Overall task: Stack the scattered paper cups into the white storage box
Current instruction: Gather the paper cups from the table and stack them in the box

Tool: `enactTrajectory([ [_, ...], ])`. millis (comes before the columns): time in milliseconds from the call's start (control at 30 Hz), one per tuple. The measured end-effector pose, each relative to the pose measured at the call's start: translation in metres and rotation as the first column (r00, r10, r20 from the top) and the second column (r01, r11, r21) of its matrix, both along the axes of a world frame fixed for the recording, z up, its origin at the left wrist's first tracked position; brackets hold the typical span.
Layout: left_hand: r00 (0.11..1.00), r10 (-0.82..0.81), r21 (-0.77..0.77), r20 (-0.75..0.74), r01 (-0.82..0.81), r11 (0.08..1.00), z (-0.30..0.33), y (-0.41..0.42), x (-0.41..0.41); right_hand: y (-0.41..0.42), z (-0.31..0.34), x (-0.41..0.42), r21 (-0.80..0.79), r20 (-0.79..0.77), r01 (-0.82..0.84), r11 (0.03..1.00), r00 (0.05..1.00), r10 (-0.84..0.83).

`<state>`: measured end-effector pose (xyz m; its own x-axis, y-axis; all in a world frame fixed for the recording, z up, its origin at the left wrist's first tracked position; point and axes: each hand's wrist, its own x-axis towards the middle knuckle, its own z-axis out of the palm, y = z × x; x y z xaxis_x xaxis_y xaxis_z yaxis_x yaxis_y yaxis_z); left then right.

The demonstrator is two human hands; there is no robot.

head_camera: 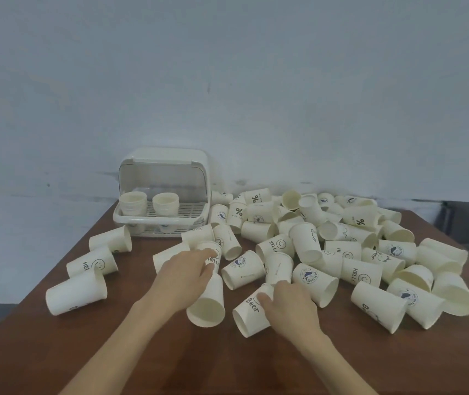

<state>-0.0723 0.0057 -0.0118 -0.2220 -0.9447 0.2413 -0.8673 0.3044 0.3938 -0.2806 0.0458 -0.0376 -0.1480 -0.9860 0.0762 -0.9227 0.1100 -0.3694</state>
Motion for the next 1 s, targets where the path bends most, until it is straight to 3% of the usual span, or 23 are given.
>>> enactTrajectory([
  [233,1.0,-0.005,0.017,-0.001,0.005,1.0,-0.002,-0.003,-0.001,-0.009,0.002,-0.011,0.065,0.082,-0.006,0.998,0.997,0.001],
  [1000,0.992,-0.103,-0.027,0.077,0.105,0.994,0.019,-0.044,-0.053,-0.034,0.068,-0.049,-0.101,0.168,0.066,0.993,0.985,-0.048],
])
